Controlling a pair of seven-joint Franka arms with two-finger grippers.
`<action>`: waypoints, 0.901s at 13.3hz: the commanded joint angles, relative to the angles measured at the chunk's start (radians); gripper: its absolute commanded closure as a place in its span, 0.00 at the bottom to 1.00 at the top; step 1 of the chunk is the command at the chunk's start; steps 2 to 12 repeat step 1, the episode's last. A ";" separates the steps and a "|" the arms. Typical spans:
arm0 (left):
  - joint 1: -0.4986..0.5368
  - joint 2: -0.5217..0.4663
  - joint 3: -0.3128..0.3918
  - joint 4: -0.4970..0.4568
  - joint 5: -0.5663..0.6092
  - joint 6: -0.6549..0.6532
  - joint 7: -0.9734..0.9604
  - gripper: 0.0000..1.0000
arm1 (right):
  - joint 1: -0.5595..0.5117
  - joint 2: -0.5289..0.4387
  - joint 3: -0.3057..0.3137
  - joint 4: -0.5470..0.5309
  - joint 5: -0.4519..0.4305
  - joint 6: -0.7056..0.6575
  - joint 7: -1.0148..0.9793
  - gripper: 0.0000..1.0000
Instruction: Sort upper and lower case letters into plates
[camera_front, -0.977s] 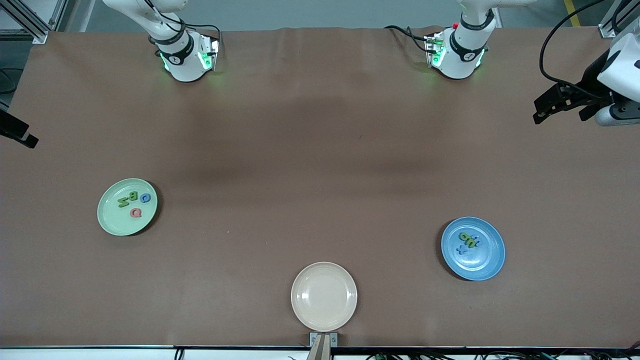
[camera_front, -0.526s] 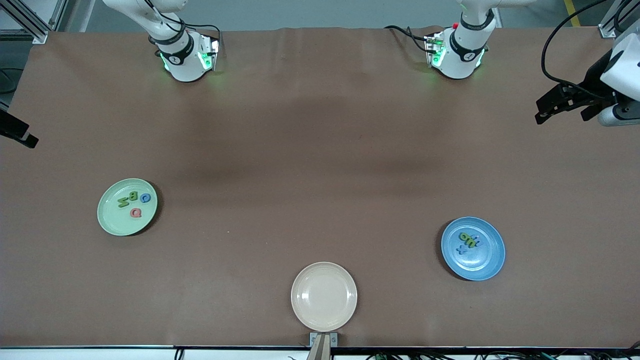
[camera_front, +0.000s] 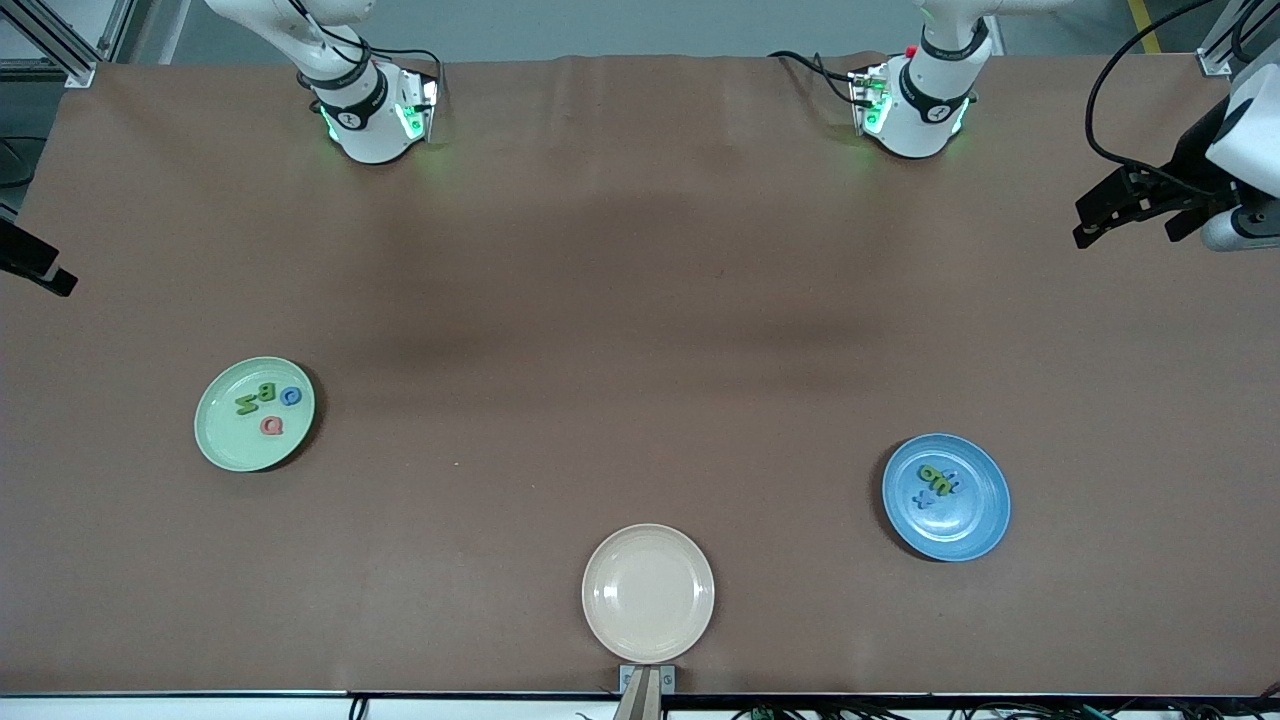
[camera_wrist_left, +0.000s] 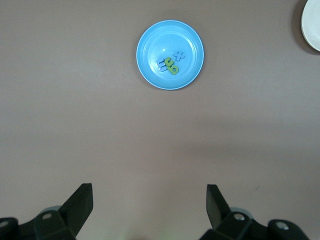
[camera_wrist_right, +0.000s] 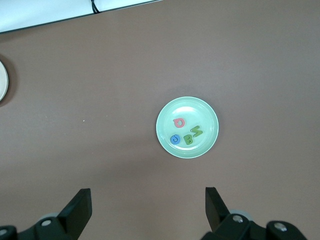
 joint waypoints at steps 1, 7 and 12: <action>0.024 0.021 0.004 0.050 0.007 -0.014 0.008 0.00 | 0.000 0.009 0.005 0.020 -0.004 -0.014 0.012 0.00; 0.024 0.021 0.004 0.050 0.007 -0.014 0.008 0.00 | 0.000 0.009 0.005 0.020 -0.004 -0.014 0.012 0.00; 0.024 0.021 0.004 0.050 0.007 -0.014 0.008 0.00 | 0.000 0.009 0.005 0.020 -0.004 -0.014 0.012 0.00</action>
